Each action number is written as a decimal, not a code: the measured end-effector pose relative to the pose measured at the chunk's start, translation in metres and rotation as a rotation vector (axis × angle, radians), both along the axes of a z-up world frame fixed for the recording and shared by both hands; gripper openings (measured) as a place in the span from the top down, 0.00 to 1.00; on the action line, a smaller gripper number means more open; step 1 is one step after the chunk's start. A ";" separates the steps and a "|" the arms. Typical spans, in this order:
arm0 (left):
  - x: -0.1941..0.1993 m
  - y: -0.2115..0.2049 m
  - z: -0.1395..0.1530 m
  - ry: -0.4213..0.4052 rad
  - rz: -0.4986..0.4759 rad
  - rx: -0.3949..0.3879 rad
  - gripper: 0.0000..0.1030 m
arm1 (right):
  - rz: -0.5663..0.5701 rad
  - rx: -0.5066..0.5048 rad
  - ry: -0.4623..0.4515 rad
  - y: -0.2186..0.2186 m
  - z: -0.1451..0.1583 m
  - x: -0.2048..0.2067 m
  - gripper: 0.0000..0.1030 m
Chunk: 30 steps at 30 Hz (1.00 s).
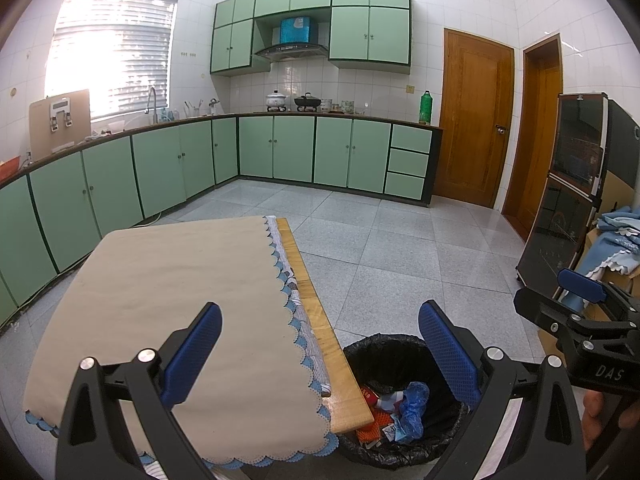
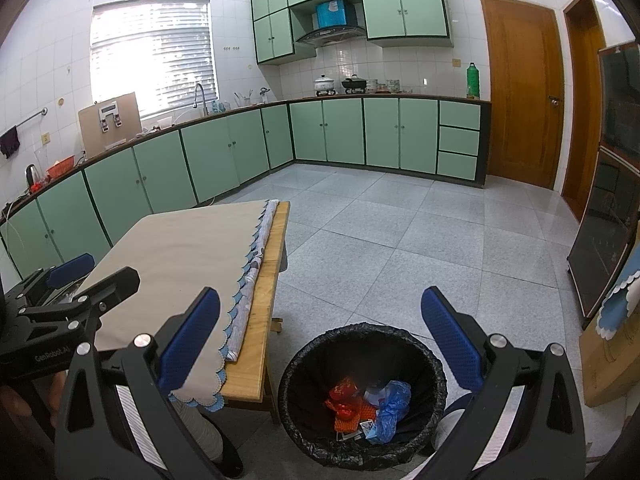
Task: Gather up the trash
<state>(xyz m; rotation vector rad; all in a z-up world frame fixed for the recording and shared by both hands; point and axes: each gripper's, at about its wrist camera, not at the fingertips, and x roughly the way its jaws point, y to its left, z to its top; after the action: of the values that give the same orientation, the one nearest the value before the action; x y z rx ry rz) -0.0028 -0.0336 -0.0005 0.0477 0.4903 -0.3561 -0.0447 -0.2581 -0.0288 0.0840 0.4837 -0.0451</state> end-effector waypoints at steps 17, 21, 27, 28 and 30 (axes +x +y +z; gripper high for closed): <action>0.006 0.000 -0.007 0.012 0.008 0.004 0.06 | 0.008 0.002 0.010 0.007 -0.005 0.007 0.05; 0.006 -0.003 -0.006 0.014 0.013 0.006 0.06 | 0.010 0.005 0.014 0.003 -0.004 0.008 0.05; 0.008 -0.005 -0.008 0.017 0.016 0.009 0.06 | 0.009 0.008 0.017 -0.002 -0.005 0.009 0.05; 0.008 -0.005 -0.008 0.018 0.016 0.010 0.06 | 0.009 0.009 0.018 -0.002 -0.005 0.008 0.05; 0.008 -0.005 -0.008 0.019 0.016 0.007 0.06 | 0.009 0.011 0.018 -0.002 -0.006 0.008 0.05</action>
<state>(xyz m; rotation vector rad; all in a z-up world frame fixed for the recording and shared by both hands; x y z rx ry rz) 0.0052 -0.0385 -0.0088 0.0474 0.5108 -0.3394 -0.0364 -0.2598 -0.0347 0.0926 0.5020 -0.0342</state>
